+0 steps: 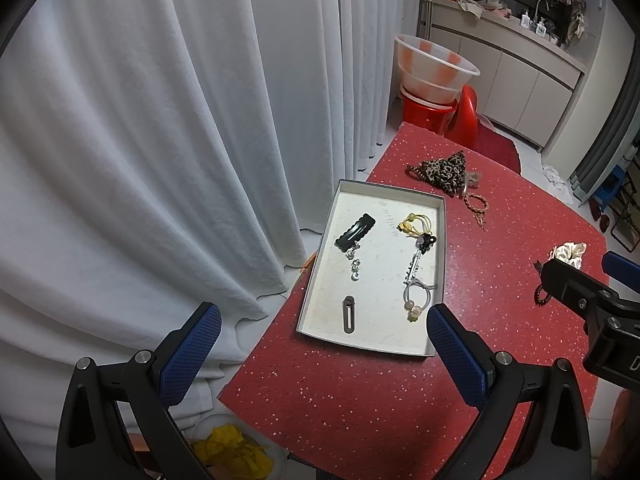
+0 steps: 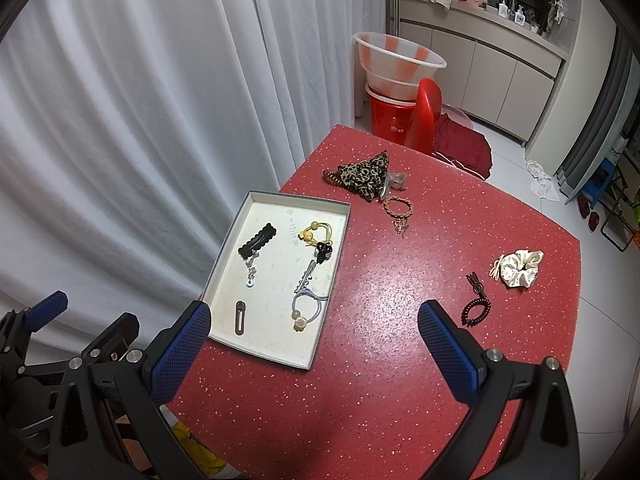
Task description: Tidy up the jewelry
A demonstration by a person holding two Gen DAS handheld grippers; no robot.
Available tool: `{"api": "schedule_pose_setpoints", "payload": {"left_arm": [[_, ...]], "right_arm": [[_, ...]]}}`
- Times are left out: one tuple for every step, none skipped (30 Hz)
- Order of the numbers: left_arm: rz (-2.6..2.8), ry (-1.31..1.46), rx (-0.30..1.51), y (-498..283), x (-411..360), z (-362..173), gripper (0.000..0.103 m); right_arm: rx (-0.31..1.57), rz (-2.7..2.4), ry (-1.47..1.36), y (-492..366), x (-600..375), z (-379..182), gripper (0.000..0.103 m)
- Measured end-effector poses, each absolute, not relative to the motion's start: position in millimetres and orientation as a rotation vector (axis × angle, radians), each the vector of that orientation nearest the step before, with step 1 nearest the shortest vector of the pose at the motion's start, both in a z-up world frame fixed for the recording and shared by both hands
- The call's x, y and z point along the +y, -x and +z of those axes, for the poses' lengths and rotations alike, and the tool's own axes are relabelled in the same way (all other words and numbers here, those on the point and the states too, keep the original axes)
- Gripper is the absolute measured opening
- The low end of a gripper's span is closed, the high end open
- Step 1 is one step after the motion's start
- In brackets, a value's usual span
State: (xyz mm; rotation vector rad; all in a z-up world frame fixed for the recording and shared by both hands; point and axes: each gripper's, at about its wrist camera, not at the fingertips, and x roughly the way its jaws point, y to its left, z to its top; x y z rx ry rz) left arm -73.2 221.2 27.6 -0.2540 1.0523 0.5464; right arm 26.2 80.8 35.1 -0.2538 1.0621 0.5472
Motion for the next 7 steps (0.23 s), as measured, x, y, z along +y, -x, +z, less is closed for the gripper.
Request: {"api": "schedule_pose_setpoints", "payload": {"left_arm": [[0.547, 0.253, 1.051, 73.4, 221.2, 27.7, 0.103], [0.548, 0.251, 1.05, 73.9, 221.2, 27.6, 0.103], [0.547, 0.25, 1.05, 73.9, 221.1, 27.5, 0.103], [0.545, 0.251, 1.05, 73.8, 221.1, 27.4, 0.103], [0.545, 0.252, 1.05, 73.5, 220.9, 27.5, 0.103], [0.543, 0.252, 1.051, 73.8, 220.8, 27.3, 0.103], [0.543, 0.251, 1.051, 73.7, 220.5, 27.3, 0.103]], "right_arm": [[1.063, 0.548, 0.254, -25.7, 81.2, 34.8, 0.103], [1.064, 0.549, 0.254, -25.9, 81.0, 34.6, 0.103], [1.064, 0.549, 0.255, -24.7, 81.6, 34.2, 0.103], [1.064, 0.548, 0.255, -25.4, 81.3, 34.4, 0.103], [1.064, 0.548, 0.254, -26.0, 81.1, 34.6, 0.103], [1.064, 0.548, 0.254, -24.9, 81.6, 34.2, 0.103], [1.064, 0.548, 0.253, -24.8, 81.7, 34.2, 0.103]]}}
